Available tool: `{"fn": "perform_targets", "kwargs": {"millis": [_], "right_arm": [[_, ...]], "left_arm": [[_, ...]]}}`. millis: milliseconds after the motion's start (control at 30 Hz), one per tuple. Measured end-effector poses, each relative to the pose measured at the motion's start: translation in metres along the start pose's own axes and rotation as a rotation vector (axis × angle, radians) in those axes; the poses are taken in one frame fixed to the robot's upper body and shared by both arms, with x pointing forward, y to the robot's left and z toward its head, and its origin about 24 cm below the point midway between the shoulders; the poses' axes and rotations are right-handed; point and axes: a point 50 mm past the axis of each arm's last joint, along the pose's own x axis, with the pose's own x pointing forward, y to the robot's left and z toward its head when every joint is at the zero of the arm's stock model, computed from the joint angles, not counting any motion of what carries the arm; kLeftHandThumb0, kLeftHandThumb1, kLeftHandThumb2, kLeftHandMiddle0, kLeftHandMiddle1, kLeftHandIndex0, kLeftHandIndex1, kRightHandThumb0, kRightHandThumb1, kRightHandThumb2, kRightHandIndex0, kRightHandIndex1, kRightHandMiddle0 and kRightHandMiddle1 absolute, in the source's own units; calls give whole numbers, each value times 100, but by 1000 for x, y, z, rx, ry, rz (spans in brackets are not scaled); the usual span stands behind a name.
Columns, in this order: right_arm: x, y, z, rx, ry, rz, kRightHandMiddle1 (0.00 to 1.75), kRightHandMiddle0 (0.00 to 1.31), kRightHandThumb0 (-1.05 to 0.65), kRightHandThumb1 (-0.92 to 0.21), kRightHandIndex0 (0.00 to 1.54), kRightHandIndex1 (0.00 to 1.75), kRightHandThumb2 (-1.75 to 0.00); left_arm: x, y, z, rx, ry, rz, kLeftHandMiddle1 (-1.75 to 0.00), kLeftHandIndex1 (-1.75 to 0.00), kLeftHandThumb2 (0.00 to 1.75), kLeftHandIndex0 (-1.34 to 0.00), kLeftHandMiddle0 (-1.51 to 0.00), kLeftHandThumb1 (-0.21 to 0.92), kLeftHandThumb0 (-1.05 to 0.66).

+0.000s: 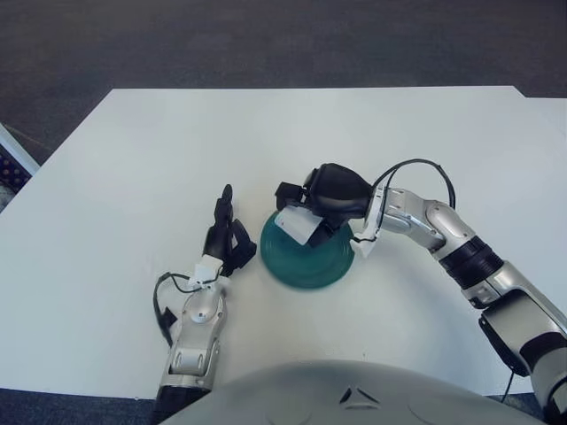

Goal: Put the charger into the plate.

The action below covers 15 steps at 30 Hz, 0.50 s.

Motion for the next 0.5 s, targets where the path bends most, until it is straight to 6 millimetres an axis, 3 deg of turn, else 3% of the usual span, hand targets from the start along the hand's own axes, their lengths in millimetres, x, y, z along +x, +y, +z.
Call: {"fn": "perform_targets", "kwargs": {"millis": [500], "right_arm": [[-1,7,8,29,-49,11,175,95,-50,-92,122,175,-64]], "left_arm": [[-3,-2,-7,-56,-11,0,0,-1,112,-1,-2,92,-103]]}}
